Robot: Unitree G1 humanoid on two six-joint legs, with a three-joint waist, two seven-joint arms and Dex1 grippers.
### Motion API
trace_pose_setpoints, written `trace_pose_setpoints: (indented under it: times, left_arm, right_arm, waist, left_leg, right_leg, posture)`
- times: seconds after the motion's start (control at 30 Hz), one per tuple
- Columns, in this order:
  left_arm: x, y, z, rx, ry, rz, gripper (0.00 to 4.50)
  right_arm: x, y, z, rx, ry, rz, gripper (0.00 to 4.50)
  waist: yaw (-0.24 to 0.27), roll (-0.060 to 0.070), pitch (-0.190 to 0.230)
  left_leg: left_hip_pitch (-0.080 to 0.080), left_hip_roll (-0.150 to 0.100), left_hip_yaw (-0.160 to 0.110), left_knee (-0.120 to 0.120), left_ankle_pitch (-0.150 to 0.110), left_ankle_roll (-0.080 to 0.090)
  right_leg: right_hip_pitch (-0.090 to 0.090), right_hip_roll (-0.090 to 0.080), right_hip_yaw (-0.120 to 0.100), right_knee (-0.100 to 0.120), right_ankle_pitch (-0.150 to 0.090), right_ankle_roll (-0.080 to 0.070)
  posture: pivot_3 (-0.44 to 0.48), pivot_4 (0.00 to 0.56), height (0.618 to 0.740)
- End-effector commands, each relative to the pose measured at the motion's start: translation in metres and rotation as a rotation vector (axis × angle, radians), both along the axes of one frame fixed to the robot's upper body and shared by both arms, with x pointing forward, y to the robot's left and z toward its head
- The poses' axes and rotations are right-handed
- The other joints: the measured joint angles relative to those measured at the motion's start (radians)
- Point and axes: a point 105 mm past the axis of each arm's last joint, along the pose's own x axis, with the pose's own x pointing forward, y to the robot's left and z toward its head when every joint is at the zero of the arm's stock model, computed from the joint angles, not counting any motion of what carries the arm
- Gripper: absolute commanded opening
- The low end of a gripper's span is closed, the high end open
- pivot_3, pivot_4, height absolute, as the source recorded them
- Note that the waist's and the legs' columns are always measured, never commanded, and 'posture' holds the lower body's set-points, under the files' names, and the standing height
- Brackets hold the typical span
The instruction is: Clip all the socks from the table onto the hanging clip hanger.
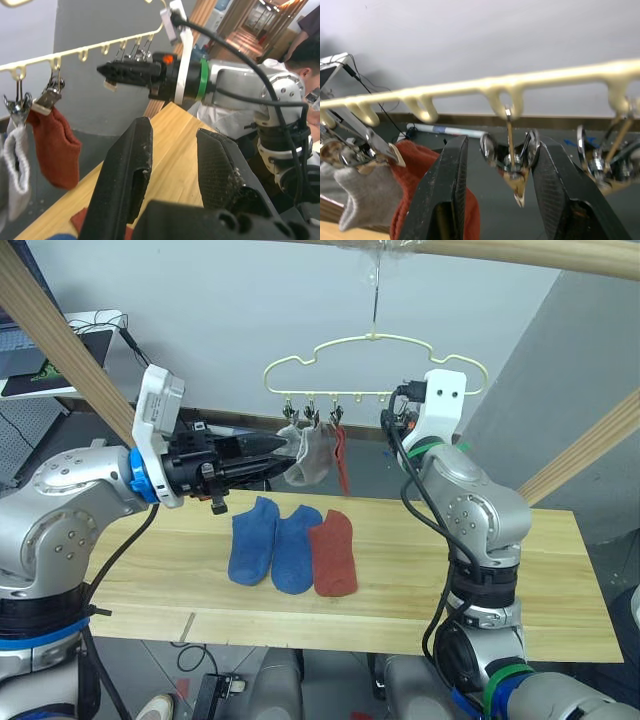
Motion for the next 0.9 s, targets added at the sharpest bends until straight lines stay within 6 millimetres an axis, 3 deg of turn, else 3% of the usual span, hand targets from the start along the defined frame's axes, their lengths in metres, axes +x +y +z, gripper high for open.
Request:
trace_pose_setpoints:
  times: [0.03,0.9]
  left_arm:
    - [-0.0071,-0.0008,0.0082,0.006,-0.043,-0.007,1.74]
    - [-0.0057,0.0011,0.0047,0.003,-0.028,0.031,1.74]
  right_arm:
    - [-0.0003,-0.0007,0.02,0.011,-0.078,-0.004,1.87]
    - [0.008,0.0056,0.0233,0.02,-0.068,0.013,1.87]
  waist:
    - [0.0,0.0,0.0]
    - [0.001,0.001,0.002]
  left_leg:
    - [0.0,0.0,0.0,0.0,0.0,0.0]
    - [-0.001,0.0,0.0,-0.002,0.0,0.0]
  right_leg:
    - [0.0,0.0,0.0,0.0,0.0,0.0]
    - [-0.002,0.0,0.0,0.0,-0.002,0.0]
  posture:
    - [0.073,0.295,0.74]
    - [0.09,0.299,0.74]
